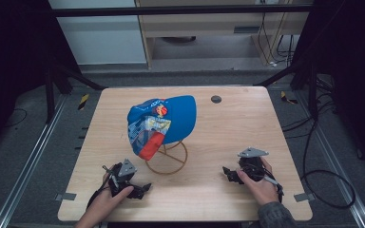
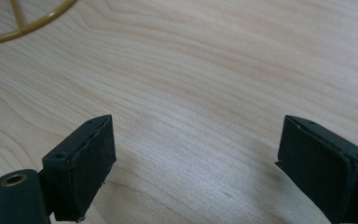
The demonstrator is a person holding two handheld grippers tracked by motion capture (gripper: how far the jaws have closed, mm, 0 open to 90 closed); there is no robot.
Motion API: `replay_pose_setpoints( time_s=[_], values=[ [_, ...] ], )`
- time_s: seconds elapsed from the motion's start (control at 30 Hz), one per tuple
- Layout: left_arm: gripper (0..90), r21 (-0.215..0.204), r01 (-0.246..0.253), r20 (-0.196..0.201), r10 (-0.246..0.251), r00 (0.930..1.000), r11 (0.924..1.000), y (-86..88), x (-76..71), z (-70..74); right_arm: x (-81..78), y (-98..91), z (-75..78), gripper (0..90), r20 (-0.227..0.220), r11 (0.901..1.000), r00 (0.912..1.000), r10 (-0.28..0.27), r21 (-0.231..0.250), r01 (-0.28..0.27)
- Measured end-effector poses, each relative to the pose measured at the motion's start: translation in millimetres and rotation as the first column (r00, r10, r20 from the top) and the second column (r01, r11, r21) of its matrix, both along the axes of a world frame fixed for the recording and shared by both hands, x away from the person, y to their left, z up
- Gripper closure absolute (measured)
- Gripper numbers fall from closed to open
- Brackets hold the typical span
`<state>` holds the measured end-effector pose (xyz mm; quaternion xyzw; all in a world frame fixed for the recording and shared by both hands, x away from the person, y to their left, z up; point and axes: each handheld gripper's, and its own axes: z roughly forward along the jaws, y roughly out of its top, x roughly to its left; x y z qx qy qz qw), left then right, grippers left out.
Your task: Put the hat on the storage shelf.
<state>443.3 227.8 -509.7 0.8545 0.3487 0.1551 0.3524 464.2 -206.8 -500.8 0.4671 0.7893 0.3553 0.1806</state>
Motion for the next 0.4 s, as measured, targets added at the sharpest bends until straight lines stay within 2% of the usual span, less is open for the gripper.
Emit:
replay_pose_setpoints(
  time_s=[0.07, 0.13, 0.4],
  values=[
    [0.0, 0.0, 0.0, 0.0, 0.0, 1.0, 1.0, 0.0, 0.0, 0.0, 0.4, 1.2, -6.5, 9.6, -0.012, 0.9998, 0.9999, -0.005, -0.019, 0.005],
    [0.0, 0.0, 0.0, 0.0, 0.0, 1.0, 1.0, 0.0, 0.0, 0.0, -1.4, 3.6, -9.3, 8.8, 0.016, 0.9991, 0.9998, -0.007, -0.041, 0.007],
    [0.0, 0.001, 0.002, -0.001, -0.002, 1.0, 1.0, 0.1, 0.2, 0.1, -2.3, 5.2, -11.2, 6.6, 0.028, 0.9991, 0.9995, -0.014, -0.04, 0.015]
  ],
)
